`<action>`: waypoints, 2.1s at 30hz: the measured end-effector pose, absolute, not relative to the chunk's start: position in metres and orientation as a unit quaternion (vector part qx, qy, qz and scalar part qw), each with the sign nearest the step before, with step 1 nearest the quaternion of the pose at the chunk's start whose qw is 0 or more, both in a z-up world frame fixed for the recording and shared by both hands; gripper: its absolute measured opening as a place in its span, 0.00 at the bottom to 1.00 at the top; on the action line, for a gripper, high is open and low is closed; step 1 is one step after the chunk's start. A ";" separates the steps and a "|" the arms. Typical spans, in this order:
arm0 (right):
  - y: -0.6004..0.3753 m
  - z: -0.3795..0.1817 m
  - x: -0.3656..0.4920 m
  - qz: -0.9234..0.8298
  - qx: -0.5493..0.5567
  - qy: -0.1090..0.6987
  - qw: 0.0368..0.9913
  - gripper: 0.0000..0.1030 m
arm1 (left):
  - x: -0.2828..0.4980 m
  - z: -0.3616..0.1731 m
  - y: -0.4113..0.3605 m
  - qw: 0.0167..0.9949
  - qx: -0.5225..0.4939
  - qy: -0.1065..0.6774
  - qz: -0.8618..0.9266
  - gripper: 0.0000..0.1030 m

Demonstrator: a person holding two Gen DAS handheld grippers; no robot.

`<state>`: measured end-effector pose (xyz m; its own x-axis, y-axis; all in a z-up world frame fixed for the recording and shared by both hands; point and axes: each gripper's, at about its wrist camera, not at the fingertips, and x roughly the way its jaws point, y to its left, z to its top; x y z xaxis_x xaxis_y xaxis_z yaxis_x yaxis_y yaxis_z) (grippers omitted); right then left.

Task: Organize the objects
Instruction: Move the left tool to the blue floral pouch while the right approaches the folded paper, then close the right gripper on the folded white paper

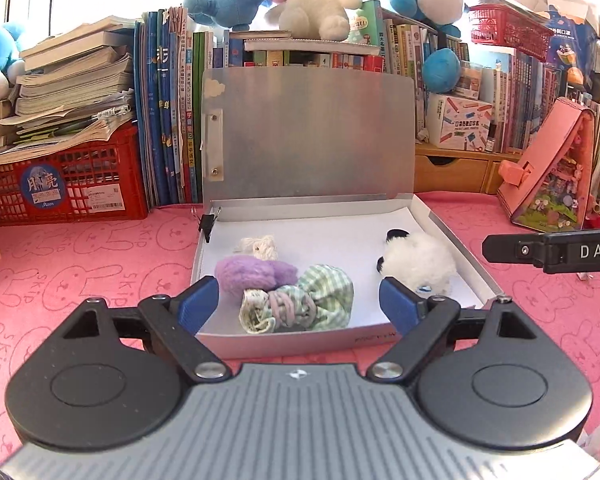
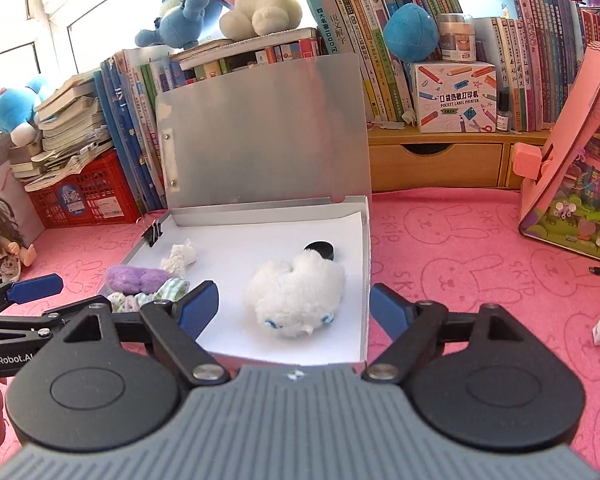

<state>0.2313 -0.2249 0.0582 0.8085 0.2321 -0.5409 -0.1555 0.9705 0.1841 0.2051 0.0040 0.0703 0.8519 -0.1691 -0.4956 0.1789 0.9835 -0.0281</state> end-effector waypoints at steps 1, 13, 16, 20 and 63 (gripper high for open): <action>-0.225 0.058 0.221 0.105 0.067 0.289 0.949 0.89 | 0.196 0.069 0.003 0.963 0.011 0.254 -0.092 0.89; -0.217 0.032 0.097 0.082 0.045 0.235 0.967 0.92 | 0.090 0.037 0.002 0.968 0.022 0.227 -0.100 0.92; -0.216 0.019 0.071 0.068 0.044 0.232 0.969 0.93 | 0.075 0.026 0.006 0.968 0.023 0.231 -0.091 0.92; -0.218 0.005 0.050 0.066 0.045 0.245 0.966 0.93 | 0.064 0.014 0.011 0.966 0.025 0.243 -0.084 0.92; -0.204 -0.011 0.076 0.224 -0.065 0.312 0.921 0.73 | 0.062 0.001 0.019 0.963 0.011 0.262 -0.063 0.92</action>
